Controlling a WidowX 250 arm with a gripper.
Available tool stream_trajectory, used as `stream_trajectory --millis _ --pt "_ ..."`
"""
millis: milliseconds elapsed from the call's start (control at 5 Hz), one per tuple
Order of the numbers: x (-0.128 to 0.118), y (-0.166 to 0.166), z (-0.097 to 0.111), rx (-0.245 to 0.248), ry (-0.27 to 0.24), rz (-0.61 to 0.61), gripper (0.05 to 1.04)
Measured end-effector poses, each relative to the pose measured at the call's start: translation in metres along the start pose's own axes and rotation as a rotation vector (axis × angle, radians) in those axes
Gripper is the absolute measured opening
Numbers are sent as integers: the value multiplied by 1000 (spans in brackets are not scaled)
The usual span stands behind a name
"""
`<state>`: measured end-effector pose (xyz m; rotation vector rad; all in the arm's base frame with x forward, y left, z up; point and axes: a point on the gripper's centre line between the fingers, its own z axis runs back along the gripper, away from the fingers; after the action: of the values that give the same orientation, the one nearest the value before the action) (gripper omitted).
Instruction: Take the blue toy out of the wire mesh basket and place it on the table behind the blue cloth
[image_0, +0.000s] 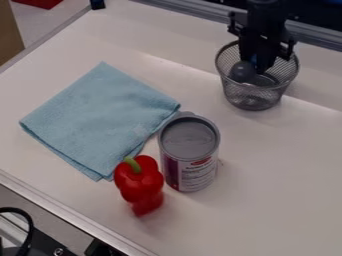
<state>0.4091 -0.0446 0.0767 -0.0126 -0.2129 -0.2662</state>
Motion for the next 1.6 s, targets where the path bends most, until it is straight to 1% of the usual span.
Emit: stream_trajectory --millis 200,400,600,800,1000,1200,1400,1600 --pt "2 0 9 8 -44 27 313" --pt "1 1 19 15 -72 38 313" --pt "2 5 42 -9 -115 109 313" --pt "-2 21 51 -11 -121 196 313" --pt "-7 47 53 43 -127 286 313" --pt "-16 72 50 52 -113 299 313" --pt "-26 96 43 65 -102 301 313" --pt "-34 115 29 54 -106 288 313"
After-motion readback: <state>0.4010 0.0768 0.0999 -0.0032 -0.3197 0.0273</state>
